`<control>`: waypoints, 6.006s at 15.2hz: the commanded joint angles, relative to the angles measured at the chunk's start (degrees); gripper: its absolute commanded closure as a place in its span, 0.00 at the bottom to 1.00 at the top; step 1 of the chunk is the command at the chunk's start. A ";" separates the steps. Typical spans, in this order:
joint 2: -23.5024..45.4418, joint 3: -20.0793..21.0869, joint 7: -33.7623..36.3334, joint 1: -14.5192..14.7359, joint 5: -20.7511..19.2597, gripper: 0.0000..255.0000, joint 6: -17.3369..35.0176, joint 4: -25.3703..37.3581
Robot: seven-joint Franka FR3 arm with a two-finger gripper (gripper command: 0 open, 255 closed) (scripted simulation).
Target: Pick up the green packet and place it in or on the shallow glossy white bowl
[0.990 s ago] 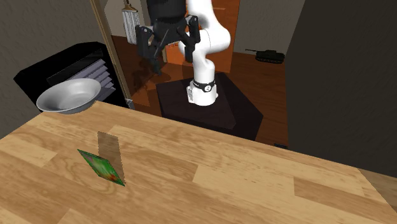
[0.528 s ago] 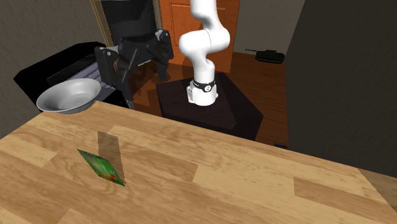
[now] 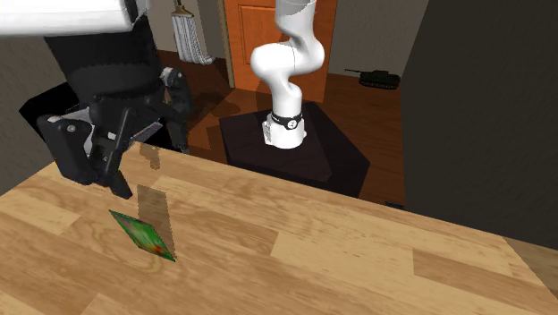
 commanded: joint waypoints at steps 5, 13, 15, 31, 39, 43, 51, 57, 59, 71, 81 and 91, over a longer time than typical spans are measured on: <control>10.61 2.09 -7.87 -6.21 5.91 0.00 -1.97 11.10; 10.23 2.14 -8.10 -5.19 5.75 0.00 2.57 6.08; 10.23 2.14 -8.10 -5.19 5.75 0.00 2.57 6.09; 10.60 2.14 -8.04 -5.87 5.92 1.00 0.04 9.01; 12.62 2.38 -7.97 -8.65 7.10 1.00 -7.40 18.52; 14.40 2.72 -7.91 -10.83 8.21 1.00 -11.73 24.70; 22.32 5.02 -6.74 -20.03 13.01 1.00 -24.34 46.25; 9.85 0.73 -12.26 -13.43 6.66 1.00 -17.31 26.19; 6.51 -0.34 -13.94 -12.56 4.76 1.00 -16.10 21.92; -6.62 -5.40 -24.39 -14.20 -3.22 1.00 -14.60 9.82; -11.71 -7.78 -30.07 -16.43 -6.69 1.00 -12.06 3.74; -16.65 -6.34 -27.40 -14.77 -10.71 1.00 -3.27 -8.19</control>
